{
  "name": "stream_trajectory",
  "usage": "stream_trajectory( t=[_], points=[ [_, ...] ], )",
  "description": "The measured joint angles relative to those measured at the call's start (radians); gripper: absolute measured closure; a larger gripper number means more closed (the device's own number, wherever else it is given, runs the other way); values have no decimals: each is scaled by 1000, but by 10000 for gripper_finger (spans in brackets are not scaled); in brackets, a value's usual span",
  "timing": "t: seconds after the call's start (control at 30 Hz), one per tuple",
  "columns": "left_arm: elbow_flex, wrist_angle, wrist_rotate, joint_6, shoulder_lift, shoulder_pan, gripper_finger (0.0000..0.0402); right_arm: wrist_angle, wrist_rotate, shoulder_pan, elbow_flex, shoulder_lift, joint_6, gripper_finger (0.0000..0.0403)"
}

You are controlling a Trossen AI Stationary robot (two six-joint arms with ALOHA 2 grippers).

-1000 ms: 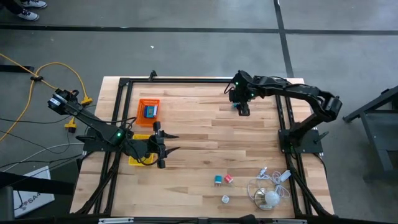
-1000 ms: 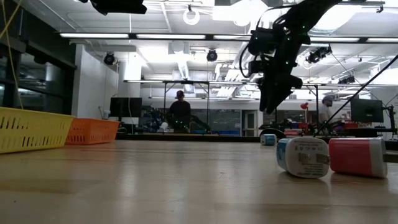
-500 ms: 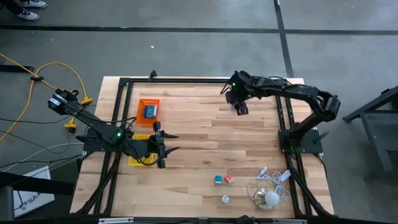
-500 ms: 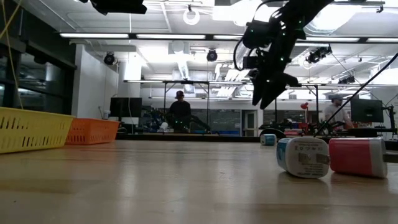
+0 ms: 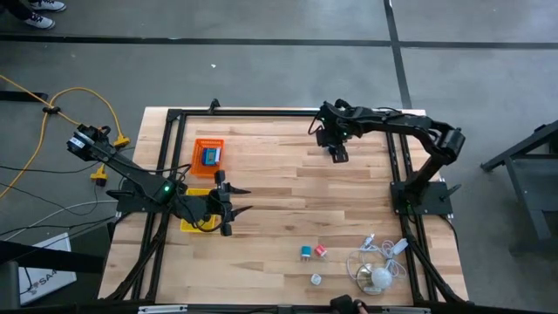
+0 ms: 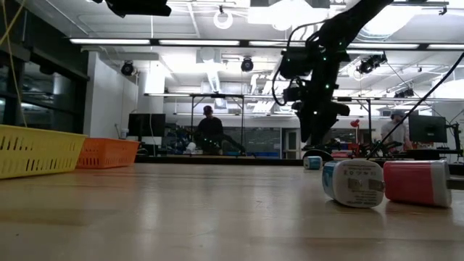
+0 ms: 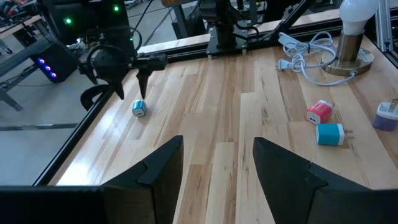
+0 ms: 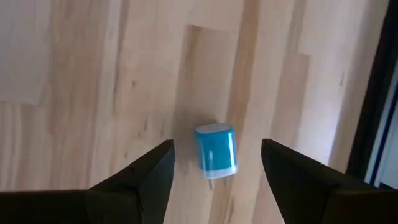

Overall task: Pick & Place Office items
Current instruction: Put the top blue charger adapter into the yellow basket

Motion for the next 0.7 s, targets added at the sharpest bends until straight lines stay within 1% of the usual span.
stream_trajectory(
  t=[0.2,0.3,0.5,0.7],
  points=[
    [0,0,0,0,0,0,216,-33,-8,-16,0,0,6,174],
    [0,0,0,0,0,0,216,-34,-29,-37,0,9,18,174],
    [0,0,0,0,0,0,216,-33,-33,-63,-2,16,26,174],
    [0,0,0,0,0,0,216,-32,-32,-66,-2,57,23,174]
  ],
)
